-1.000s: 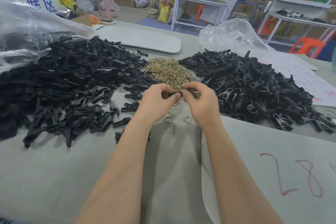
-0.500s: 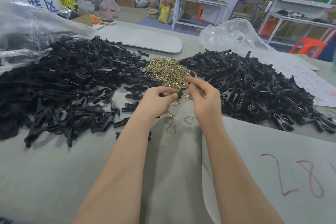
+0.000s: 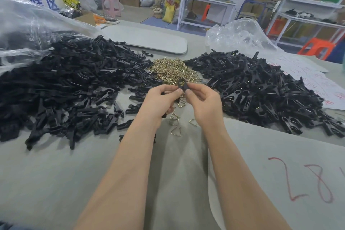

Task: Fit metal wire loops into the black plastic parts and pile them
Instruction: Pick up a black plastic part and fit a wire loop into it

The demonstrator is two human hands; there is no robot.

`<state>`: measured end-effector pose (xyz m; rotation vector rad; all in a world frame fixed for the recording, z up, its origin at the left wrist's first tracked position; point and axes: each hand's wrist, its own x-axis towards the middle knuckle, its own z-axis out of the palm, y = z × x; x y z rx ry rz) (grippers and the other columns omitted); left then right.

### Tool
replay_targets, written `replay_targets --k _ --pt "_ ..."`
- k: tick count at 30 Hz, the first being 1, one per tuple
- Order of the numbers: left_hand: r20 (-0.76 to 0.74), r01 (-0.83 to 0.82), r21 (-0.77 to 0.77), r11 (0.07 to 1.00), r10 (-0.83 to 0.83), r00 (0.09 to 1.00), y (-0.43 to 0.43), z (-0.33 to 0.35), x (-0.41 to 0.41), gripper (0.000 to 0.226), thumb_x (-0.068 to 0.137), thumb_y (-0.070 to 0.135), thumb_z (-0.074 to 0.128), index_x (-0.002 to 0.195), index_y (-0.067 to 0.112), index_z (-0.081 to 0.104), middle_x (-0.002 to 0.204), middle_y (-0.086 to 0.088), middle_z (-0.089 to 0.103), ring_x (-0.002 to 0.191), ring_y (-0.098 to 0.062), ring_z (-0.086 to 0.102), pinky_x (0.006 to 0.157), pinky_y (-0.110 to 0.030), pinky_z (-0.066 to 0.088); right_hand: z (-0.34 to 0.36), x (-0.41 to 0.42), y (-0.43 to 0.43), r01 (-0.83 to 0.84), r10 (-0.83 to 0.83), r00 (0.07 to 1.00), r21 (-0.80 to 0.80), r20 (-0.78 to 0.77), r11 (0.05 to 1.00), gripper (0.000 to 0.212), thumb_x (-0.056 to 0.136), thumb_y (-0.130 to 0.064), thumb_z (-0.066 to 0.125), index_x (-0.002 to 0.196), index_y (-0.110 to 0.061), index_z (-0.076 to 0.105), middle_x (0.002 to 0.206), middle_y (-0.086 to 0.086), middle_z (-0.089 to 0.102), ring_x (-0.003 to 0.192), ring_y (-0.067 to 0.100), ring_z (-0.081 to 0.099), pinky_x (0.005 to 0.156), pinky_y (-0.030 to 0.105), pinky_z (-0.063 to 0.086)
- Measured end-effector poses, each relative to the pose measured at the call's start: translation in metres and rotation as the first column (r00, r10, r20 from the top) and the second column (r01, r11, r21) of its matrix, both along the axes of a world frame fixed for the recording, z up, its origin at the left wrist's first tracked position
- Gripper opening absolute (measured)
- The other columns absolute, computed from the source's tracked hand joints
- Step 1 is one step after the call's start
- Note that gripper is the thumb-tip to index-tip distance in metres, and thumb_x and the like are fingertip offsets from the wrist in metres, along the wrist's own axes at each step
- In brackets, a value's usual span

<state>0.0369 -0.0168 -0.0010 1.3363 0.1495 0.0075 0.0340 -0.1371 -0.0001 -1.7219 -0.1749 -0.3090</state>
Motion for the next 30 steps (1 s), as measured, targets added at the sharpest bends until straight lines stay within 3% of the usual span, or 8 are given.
replay_targets --k 4,9,18,23,30 --pt "-0.019 0.0 -0.03 1.0 -0.001 1.0 -0.0008 0.0007 -0.0005 0.009 0.087 0.01 0.066 0.096 0.008 0.063 0.063 0.001 0.05 0.037 -0.002 0.034 0.037 -0.015 0.03 0.0007 0.0002 0.0007 0.033 -0.033 0.999 0.04 0.015 0.999 0.014 0.09 0.0 0.057 0.101 -0.006 0.063 0.093 0.007 0.068 0.09 0.015 0.066 0.088 0.032 0.053" --pt "-0.011 0.006 -0.013 1.0 -0.006 1.0 -0.0011 -0.0008 -0.0001 0.006 0.087 0.008 0.066 0.091 0.01 0.062 0.065 0.001 0.05 0.039 -0.003 0.033 0.038 -0.015 0.03 0.0004 0.001 0.0001 -0.001 0.001 1.0 0.037 0.007 0.999 0.014 0.09 0.001 0.058 0.097 -0.01 0.063 0.087 0.002 0.067 0.083 0.01 0.065 0.084 0.026 0.053" --pt "-0.004 -0.007 -0.002 1.0 0.007 1.0 -0.0006 -0.0021 0.0014 0.009 0.086 0.011 0.068 0.094 0.009 0.063 0.063 0.002 0.047 0.038 -0.003 0.033 0.038 -0.015 0.031 0.0018 0.0006 -0.0024 0.004 -0.003 1.0 0.061 -0.019 0.998 0.013 0.09 -0.001 0.059 0.096 -0.011 0.064 0.088 0.006 0.069 0.089 0.019 0.068 0.086 0.03 0.054" --pt "0.01 -0.019 0.009 1.0 0.019 1.0 0.0 -0.0021 0.0016 0.008 0.086 0.011 0.068 0.092 0.011 0.063 0.066 0.0 0.047 0.037 -0.002 0.033 0.037 -0.014 0.03 0.0019 0.0002 -0.0027 0.006 -0.006 1.0 0.041 -0.015 0.999 0.014 0.089 -0.002 0.06 0.093 -0.015 0.065 0.081 -0.002 0.068 0.077 0.004 0.065 0.076 0.017 0.052" --pt "0.014 0.006 0.032 0.999 -0.007 1.0 0.0033 -0.0018 0.0012 0.013 0.084 0.01 0.07 0.091 0.009 0.06 0.048 0.01 0.046 0.035 -0.002 0.032 0.036 -0.015 0.027 0.003 -0.0006 -0.0034 0.006 -0.006 1.0 0.021 0.008 1.0 0.011 0.089 -0.002 0.06 0.094 -0.01 0.065 0.083 0.001 0.068 0.078 0.006 0.065 0.081 0.021 0.053"
